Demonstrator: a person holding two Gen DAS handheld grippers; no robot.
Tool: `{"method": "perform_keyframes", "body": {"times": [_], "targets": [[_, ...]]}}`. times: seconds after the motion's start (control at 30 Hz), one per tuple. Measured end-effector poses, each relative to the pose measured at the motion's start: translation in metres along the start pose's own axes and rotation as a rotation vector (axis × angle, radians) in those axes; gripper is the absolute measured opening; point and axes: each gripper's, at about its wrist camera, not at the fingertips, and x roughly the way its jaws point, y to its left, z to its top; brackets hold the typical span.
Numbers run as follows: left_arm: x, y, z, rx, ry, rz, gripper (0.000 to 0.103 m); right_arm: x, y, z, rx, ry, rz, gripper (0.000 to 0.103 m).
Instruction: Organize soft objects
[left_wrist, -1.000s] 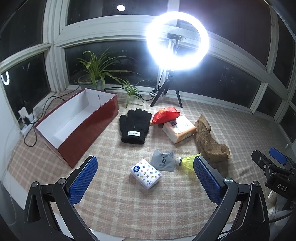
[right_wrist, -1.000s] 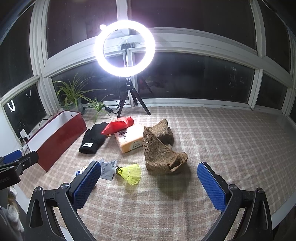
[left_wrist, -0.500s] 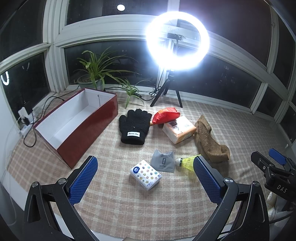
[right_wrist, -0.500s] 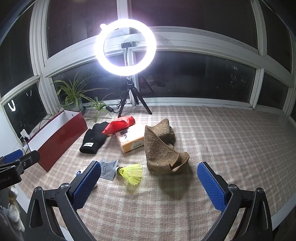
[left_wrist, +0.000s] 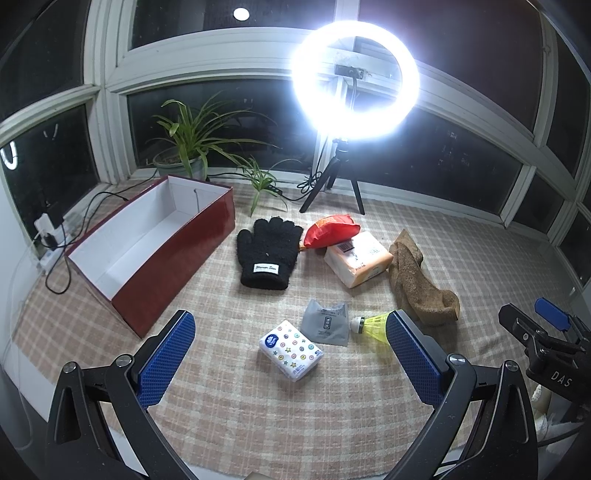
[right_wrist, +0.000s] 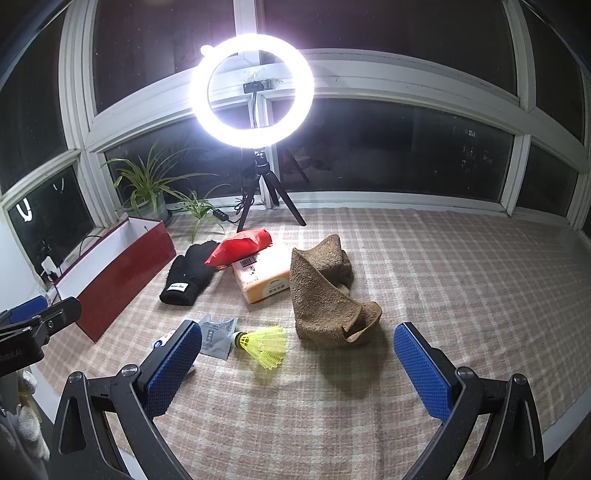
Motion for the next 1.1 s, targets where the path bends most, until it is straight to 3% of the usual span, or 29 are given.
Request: {"method": "perform_keyframes", "body": {"times": [0.77,1.1], "targets": [[0.013,0.0,0.006,-0.004,0.016,-0.004,0.102,0.006,0.001,-0.002,0.003,0.014,0.003,0.103],[0.032,-0.011,0.005,-0.007,0.036,-0.088,0.102,0.01,-0.03,-0.009,0.077,0.032,0.021,0.103]]}}
